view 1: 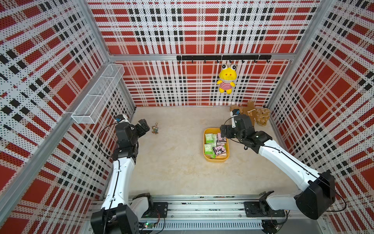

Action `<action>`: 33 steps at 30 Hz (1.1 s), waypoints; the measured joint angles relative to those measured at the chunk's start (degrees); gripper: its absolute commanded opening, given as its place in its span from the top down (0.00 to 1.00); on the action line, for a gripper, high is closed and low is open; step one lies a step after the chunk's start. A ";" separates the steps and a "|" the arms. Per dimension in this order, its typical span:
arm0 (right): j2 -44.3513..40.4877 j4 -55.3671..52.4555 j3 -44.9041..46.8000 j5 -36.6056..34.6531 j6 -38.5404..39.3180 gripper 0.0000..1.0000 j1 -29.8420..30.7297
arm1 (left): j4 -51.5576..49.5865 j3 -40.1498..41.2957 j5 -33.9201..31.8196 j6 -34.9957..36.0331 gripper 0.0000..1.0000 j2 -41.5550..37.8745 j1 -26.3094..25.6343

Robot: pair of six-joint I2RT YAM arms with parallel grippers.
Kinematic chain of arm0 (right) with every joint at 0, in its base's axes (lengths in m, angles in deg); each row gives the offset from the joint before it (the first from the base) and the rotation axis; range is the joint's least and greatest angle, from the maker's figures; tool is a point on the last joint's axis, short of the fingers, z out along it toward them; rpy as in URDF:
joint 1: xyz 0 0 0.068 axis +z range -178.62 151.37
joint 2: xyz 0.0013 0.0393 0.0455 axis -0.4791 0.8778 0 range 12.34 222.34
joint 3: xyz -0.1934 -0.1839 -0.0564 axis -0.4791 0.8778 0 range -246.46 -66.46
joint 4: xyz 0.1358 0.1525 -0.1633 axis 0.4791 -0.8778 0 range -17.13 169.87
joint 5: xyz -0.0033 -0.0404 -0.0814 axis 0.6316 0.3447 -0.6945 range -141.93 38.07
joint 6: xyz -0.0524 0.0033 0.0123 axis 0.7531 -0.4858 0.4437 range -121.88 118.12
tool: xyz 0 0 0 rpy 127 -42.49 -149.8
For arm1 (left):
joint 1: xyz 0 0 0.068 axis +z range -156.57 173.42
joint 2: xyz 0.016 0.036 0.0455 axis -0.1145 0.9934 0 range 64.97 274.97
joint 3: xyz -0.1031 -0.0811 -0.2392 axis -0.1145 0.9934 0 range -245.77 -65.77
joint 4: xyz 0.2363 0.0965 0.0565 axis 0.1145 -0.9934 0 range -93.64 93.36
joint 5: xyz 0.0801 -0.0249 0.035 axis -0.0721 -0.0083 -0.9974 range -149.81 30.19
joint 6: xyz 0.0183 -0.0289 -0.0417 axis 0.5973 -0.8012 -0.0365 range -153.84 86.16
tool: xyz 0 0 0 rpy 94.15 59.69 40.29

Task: Put the pocket tissues into the storage box
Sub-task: Reset both arms

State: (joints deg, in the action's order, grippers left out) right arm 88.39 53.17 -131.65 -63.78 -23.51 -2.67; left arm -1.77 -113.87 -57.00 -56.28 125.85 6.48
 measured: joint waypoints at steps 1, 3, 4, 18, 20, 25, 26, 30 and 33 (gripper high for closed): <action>-0.59 -0.02 1.40 -0.11 0.04 0.00 -2.34 | 2.64 1.49 -1.01 1.29 0.01 -0.02 -0.04; -1.05 -0.04 3.61 -0.26 0.20 0.00 -6.49 | 8.39 5.55 -2.56 3.39 0.01 -0.02 -0.31; -1.03 -0.04 4.68 -0.35 0.22 0.00 -8.92 | 11.54 8.46 -3.32 4.37 0.01 0.00 -0.42; 2.60 -1.42 20.46 -0.92 0.76 0.00 -20.85 | 40.74 18.14 -17.99 15.15 0.01 18.71 -15.41; 3.78 -1.18 20.63 -0.90 0.81 0.00 -22.08 | 44.87 20.02 -20.90 16.83 0.01 21.64 -18.14; 5.11 -0.07 26.16 -1.03 0.83 0.00 -24.39 | 54.47 26.14 -25.38 20.50 0.01 24.98 -20.33; 5.81 0.46 27.26 -0.55 0.04 0.00 -24.65 | 56.39 26.84 -25.70 20.92 0.01 25.31 -20.17; 7.76 3.43 27.34 -0.52 -0.17 0.00 -24.74 | 64.57 29.22 -25.53 21.49 0.01 26.14 -18.97; 8.48 6.43 28.52 -0.28 -0.48 0.00 -24.74 | 70.03 32.26 -24.85 21.42 0.01 26.18 -17.86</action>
State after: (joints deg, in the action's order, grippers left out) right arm 96.87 59.59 -103.13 -64.07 -23.99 -27.41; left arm 68.26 -81.61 -81.85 -34.86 152.03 -11.37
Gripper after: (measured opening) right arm 0.997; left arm 0.991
